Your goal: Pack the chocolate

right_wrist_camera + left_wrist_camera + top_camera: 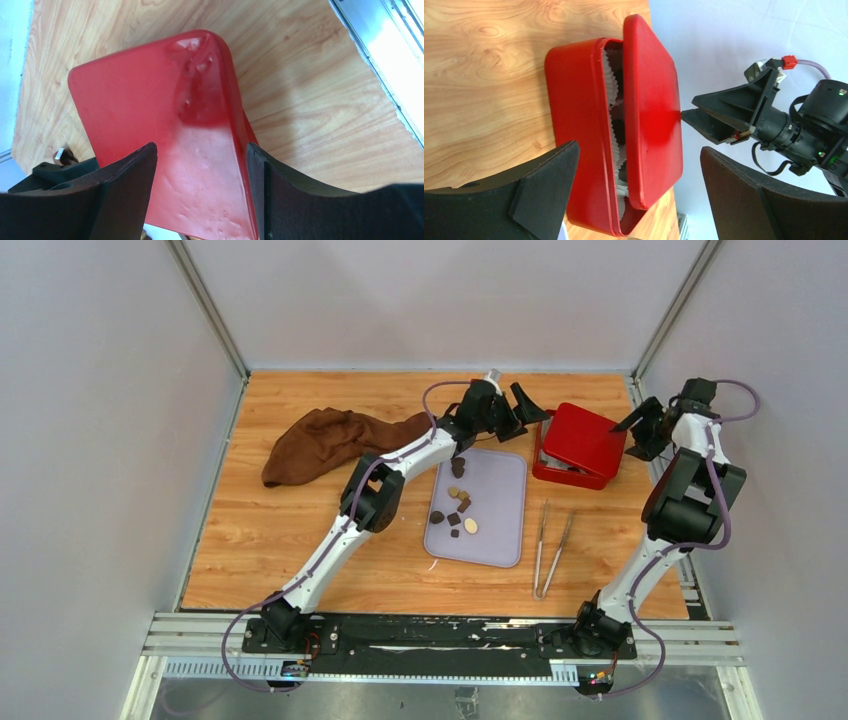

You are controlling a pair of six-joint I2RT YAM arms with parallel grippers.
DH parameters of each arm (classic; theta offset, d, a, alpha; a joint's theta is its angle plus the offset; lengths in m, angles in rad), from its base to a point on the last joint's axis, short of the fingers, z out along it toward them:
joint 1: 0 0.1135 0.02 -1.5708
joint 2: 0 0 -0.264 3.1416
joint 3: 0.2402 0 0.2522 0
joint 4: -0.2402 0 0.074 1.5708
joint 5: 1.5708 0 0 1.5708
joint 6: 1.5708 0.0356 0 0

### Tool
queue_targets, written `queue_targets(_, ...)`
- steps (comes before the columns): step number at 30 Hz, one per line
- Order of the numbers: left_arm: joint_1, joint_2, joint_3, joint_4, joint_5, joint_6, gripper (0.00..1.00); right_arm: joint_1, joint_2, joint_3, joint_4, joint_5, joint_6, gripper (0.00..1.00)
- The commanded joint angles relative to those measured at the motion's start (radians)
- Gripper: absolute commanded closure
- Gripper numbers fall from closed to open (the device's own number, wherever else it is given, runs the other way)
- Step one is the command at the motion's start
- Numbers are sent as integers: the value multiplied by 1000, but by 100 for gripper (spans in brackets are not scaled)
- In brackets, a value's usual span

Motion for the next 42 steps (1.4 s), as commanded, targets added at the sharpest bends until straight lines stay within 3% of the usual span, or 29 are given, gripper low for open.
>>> queue_targets(1, -14, 32, 31, 29, -24, -15, 4, -3, 36, 46, -4, -62, -27, 30)
queue_targets(14, -17, 84, 74, 29, 32, -43, 6, 8, 77, 76, 33, -218, -85, 32)
queue_targets(27, -19, 22, -17, 30, 53, -5, 32, 16, 50, 38, 44, -253, -92, 42)
queue_targets(35, -20, -10, -78, 30, 71, 10, 48, 16, 38, 26, 18, -195, -98, 43)
queue_targets(42, -24, -50, -114, 30, 77, 37, 51, 28, 29, 71, -95, 4, -137, 46)
